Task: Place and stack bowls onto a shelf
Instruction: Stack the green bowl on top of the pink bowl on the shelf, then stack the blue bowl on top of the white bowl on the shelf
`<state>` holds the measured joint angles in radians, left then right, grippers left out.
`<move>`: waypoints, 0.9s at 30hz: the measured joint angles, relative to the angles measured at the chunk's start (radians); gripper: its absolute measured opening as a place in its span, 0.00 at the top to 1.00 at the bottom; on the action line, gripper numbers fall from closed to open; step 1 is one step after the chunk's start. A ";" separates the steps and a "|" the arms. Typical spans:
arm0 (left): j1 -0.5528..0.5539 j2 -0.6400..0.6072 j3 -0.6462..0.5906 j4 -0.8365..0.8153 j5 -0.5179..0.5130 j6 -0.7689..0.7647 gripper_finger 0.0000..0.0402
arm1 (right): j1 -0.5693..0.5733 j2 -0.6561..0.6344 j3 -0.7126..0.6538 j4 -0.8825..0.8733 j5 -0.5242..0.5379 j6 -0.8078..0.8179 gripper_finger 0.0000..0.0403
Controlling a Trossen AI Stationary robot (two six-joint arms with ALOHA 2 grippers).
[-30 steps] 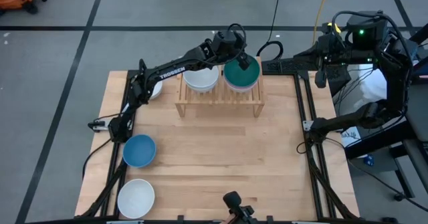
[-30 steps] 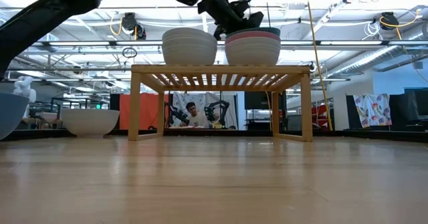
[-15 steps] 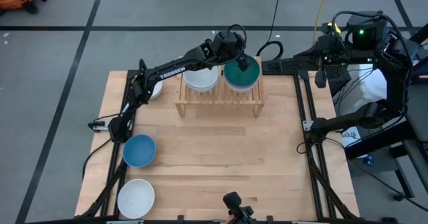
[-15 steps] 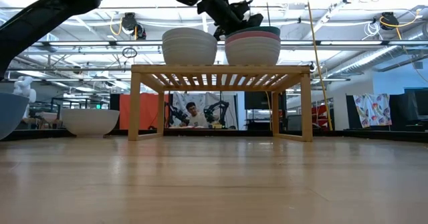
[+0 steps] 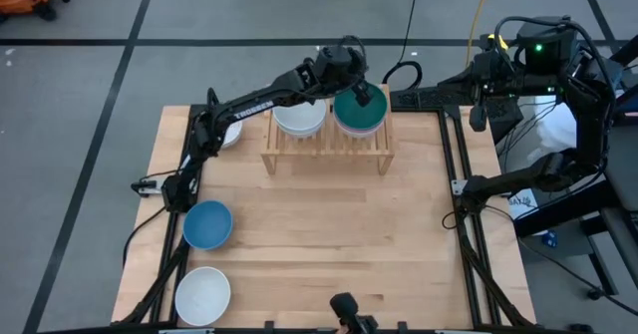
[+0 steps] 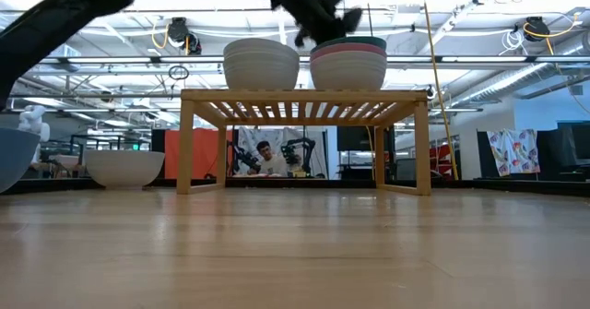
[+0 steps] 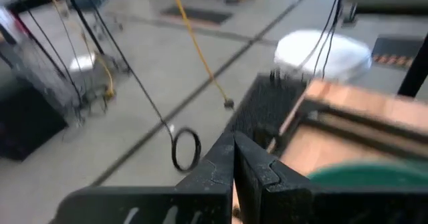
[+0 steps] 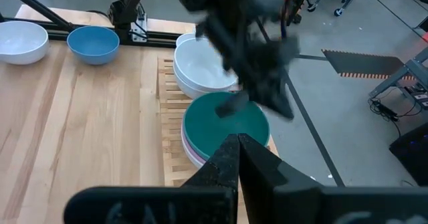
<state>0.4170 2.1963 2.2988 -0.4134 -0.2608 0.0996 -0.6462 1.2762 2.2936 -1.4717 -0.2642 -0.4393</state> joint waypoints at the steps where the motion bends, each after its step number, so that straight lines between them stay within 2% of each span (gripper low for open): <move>1: -0.002 -0.025 0.006 -0.012 0.000 0.010 0.99 | 0.000 0.000 0.000 0.000 0.000 0.000 1.00; 6: -0.040 -0.190 0.016 -0.130 -0.002 0.100 0.99 | 0.000 -0.002 0.000 0.000 0.000 -0.026 1.00; 10: -0.082 -0.357 0.017 -0.275 -0.001 0.093 0.99 | 0.000 -0.002 0.000 0.000 0.001 -0.052 1.00; 14: -0.111 -0.497 0.018 -0.412 -0.006 -0.059 0.98 | 0.000 -0.002 0.000 0.000 0.000 -0.079 1.00; 19: -0.130 -0.608 0.018 -0.590 -0.007 -0.214 0.92 | 0.000 0.000 0.000 0.028 0.000 -0.088 1.00; 27: -0.132 -0.674 0.017 -0.872 -0.001 -0.347 0.80 | 0.000 0.000 0.001 0.076 0.000 -0.034 1.00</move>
<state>0.2852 1.5219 2.3159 -1.2850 -0.2620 -0.2478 -0.6464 1.2758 2.2944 -1.3952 -0.2642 -0.4731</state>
